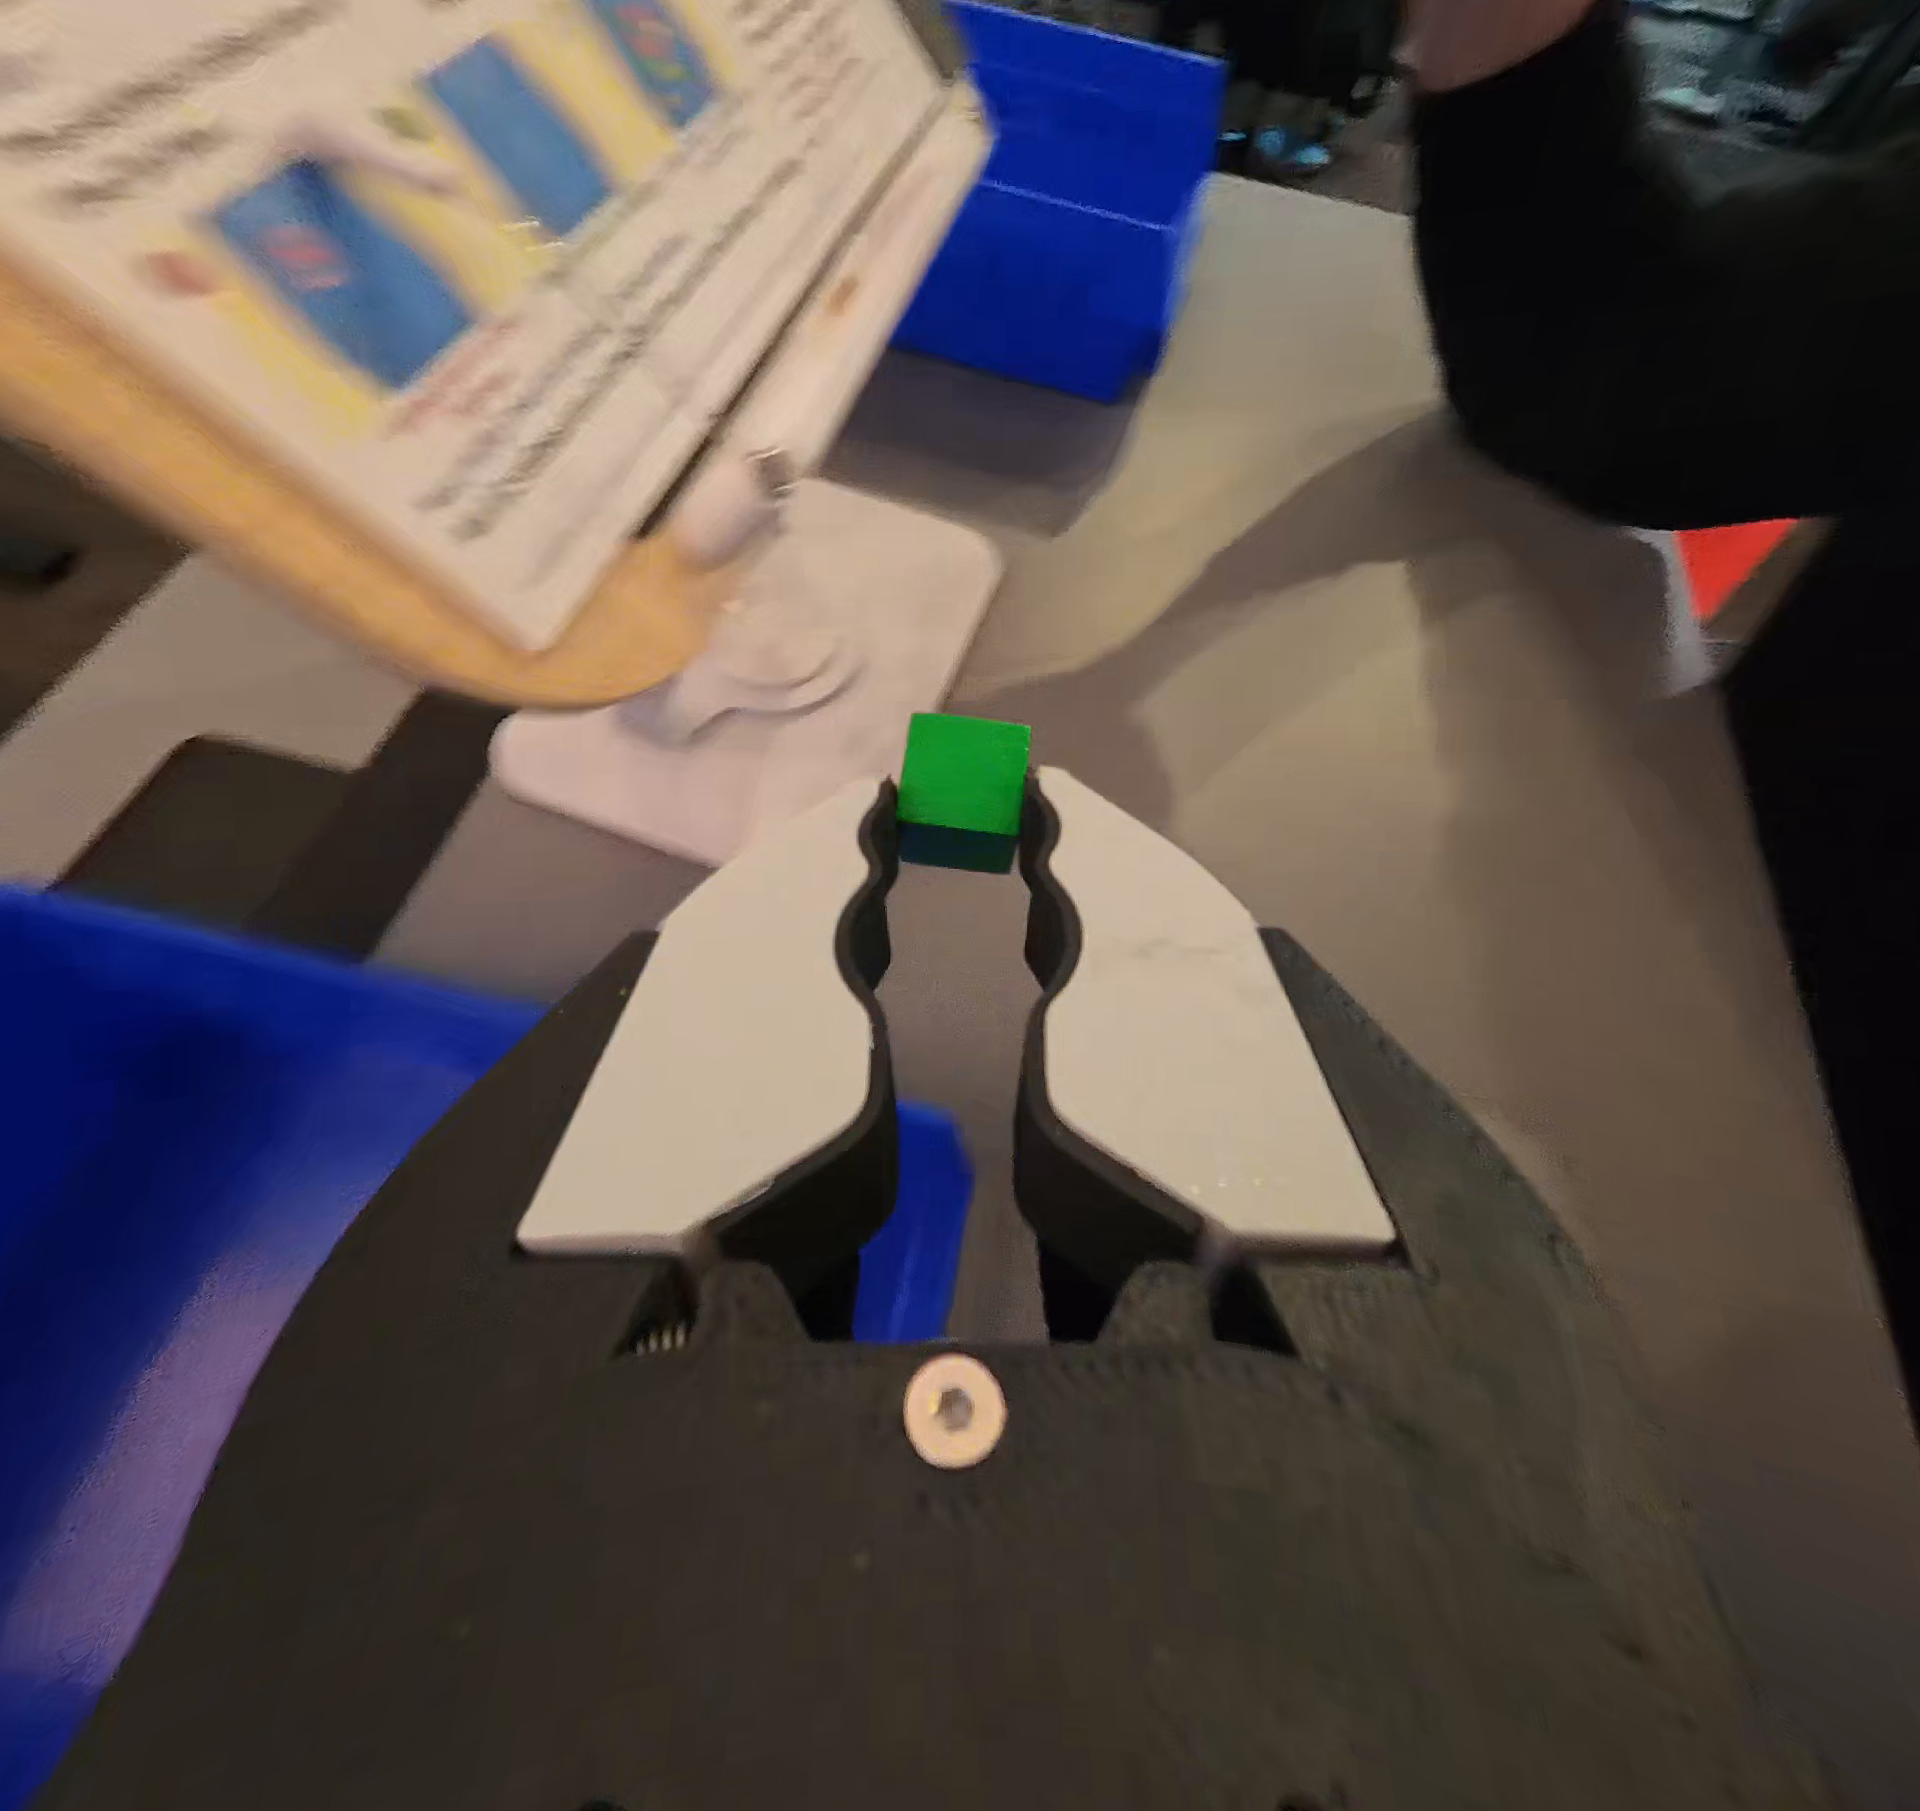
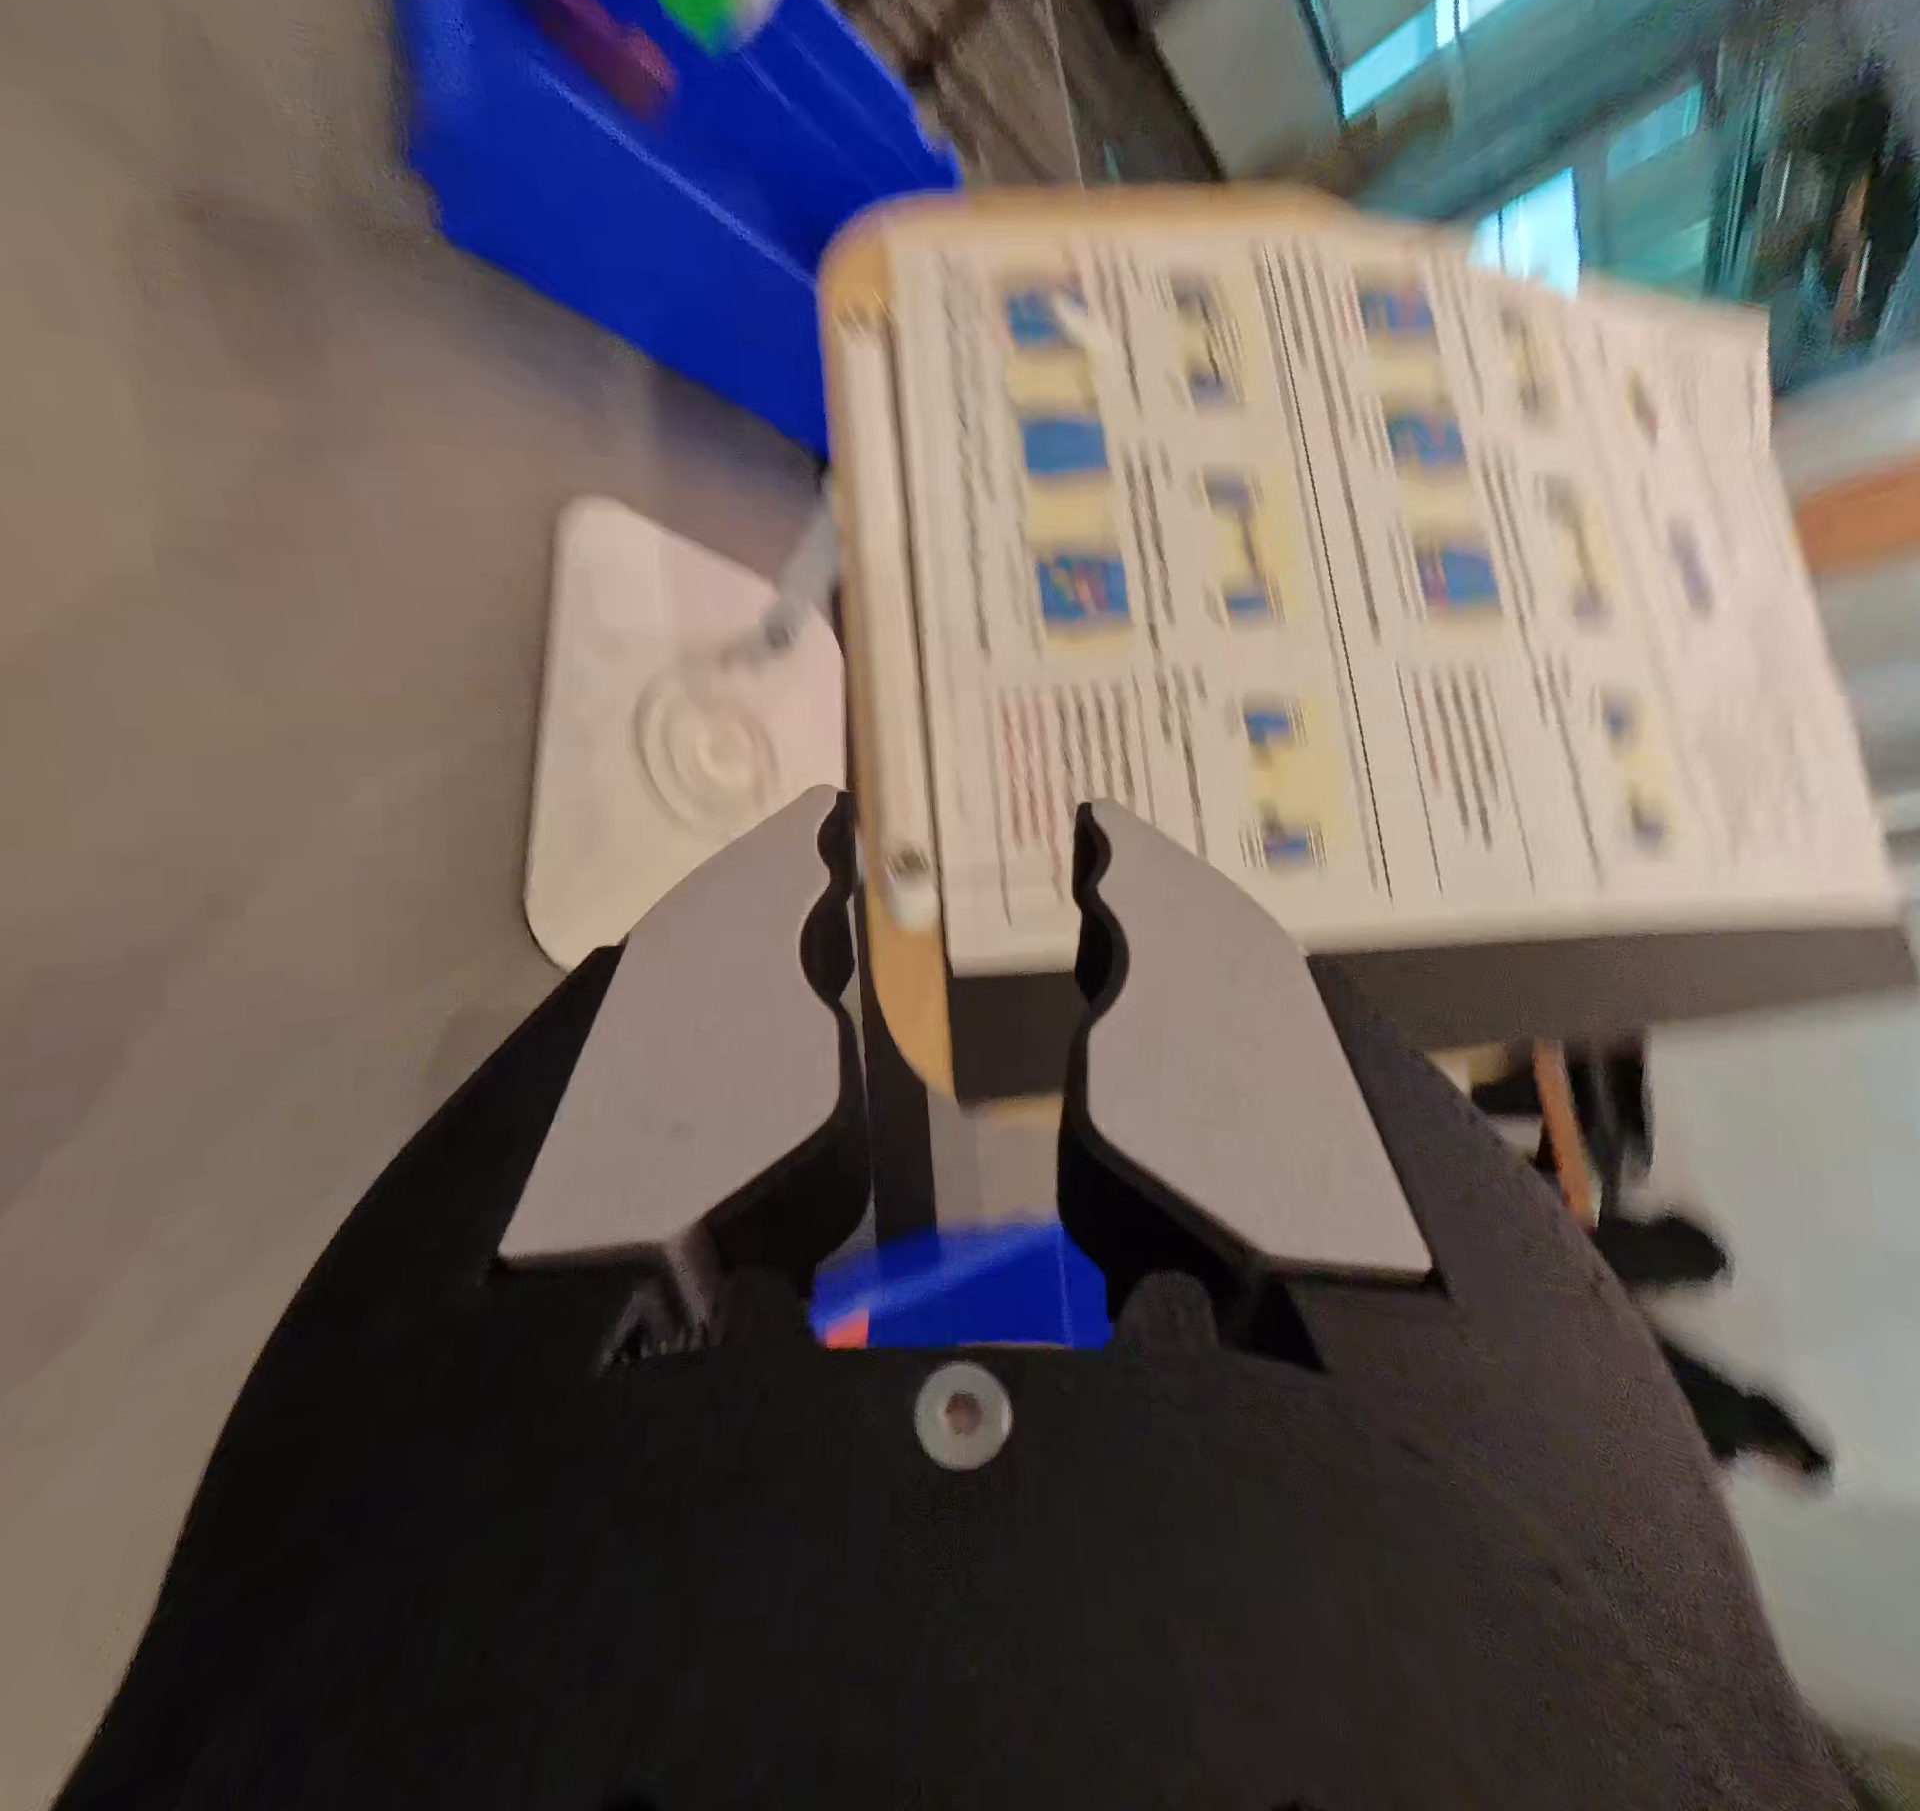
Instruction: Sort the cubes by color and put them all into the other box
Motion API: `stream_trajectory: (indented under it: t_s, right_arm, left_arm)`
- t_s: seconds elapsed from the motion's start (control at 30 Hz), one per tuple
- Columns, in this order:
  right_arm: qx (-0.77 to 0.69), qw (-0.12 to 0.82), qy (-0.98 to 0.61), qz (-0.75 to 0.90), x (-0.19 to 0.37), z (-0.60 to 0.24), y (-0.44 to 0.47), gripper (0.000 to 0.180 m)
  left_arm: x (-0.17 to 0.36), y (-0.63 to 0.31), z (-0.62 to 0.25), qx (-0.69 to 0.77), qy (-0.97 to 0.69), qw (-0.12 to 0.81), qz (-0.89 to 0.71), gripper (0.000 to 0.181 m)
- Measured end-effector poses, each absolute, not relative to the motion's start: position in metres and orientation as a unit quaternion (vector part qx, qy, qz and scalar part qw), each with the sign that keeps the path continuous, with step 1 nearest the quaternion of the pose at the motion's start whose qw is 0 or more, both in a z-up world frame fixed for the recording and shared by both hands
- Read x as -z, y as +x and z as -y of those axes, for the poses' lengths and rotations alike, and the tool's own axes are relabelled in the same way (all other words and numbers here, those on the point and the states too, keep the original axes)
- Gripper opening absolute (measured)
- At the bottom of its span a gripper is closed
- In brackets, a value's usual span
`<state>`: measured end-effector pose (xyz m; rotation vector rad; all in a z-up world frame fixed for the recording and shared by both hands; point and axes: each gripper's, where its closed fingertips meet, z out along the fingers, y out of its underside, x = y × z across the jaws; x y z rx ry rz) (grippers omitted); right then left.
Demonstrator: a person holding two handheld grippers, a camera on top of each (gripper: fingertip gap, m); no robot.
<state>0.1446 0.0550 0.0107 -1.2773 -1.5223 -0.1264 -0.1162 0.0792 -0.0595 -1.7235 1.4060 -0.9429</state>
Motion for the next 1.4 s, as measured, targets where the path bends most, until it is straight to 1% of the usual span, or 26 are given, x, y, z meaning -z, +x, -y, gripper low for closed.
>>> stream_trajectory:
  t_s: [0.03, 0.2, 0.37, 0.47, 0.7, 0.87, 0.93, 1.13, 1.17, 1.23, 1.27, 1.33, 1.37, 1.4]
  right_arm:
    - [0.041, 0.552, -0.500, 0.666, -0.009, -0.040, 0.123, 0.040]
    - [0.016, 0.575, -0.355, 0.737, 0.019, 0.018, 0.036, 0.043]
    - [0.003, 0.583, -0.301, 0.755, 0.037, 0.044, 0.005, 0.043]
    - [0.015, 0.586, -0.299, 0.753, 0.041, 0.042, 0.001, 0.044]
    - [0.017, 0.568, -0.295, 0.768, 0.054, 0.042, -0.001, 0.039]
    - [0.014, 0.555, -0.295, 0.778, 0.062, 0.043, -0.002, 0.030]
    - [0.018, 0.549, -0.297, 0.781, 0.065, 0.043, -0.002, 0.023]
    - [0.020, 0.541, -0.300, 0.785, 0.064, 0.045, -0.001, 0.022]
    - [0.023, 0.540, -0.300, 0.786, 0.063, 0.045, 0.000, 0.022]
    - [0.021, 0.547, -0.304, 0.780, 0.055, 0.044, 0.006, 0.022]
    - [0.022, 0.550, -0.309, 0.775, 0.048, 0.041, 0.011, 0.022]
    - [0.043, 0.563, -0.327, 0.758, 0.031, 0.028, 0.028, 0.022]
    - [0.055, 0.571, -0.344, 0.744, 0.021, 0.017, 0.041, 0.022]
    - [0.065, 0.580, -0.363, 0.727, 0.010, 0.005, 0.056, 0.022]
  left_arm:
    - [0.062, -0.103, -0.068, 0.369, -0.658, 0.346, -0.558, 0.022]
    - [0.060, -0.044, -0.009, 0.443, -0.597, 0.306, -0.594, 0.022]
    - [0.054, -0.012, 0.025, 0.512, -0.547, 0.278, -0.601, 0.022]
    - [0.052, 0.000, 0.034, 0.535, -0.528, 0.267, -0.603, 0.022]
    - [0.055, 0.013, 0.044, 0.559, -0.508, 0.240, -0.610, 0.022]
    - [0.062, 0.020, 0.050, 0.566, -0.506, 0.219, -0.613, 0.022]
    - [0.063, 0.021, 0.050, 0.568, -0.504, 0.218, -0.613, 0.022]
    - [0.062, 0.021, 0.053, 0.585, -0.498, 0.207, -0.605, 0.022]
    - [0.059, 0.021, 0.051, 0.582, -0.500, 0.216, -0.604, 0.024]
    - [0.055, 0.019, 0.044, 0.566, -0.507, 0.235, -0.605, 0.035]
    - [0.054, 0.017, 0.038, 0.549, -0.515, 0.252, -0.608, 0.034]
    - [0.048, 0.010, 0.026, 0.517, -0.523, 0.285, -0.615, 0.013]
    - [0.043, 0.004, 0.019, 0.502, -0.528, 0.305, -0.614, 0.000]
    - [0.037, -0.002, 0.011, 0.490, -0.534, 0.324, -0.609, 0.000]
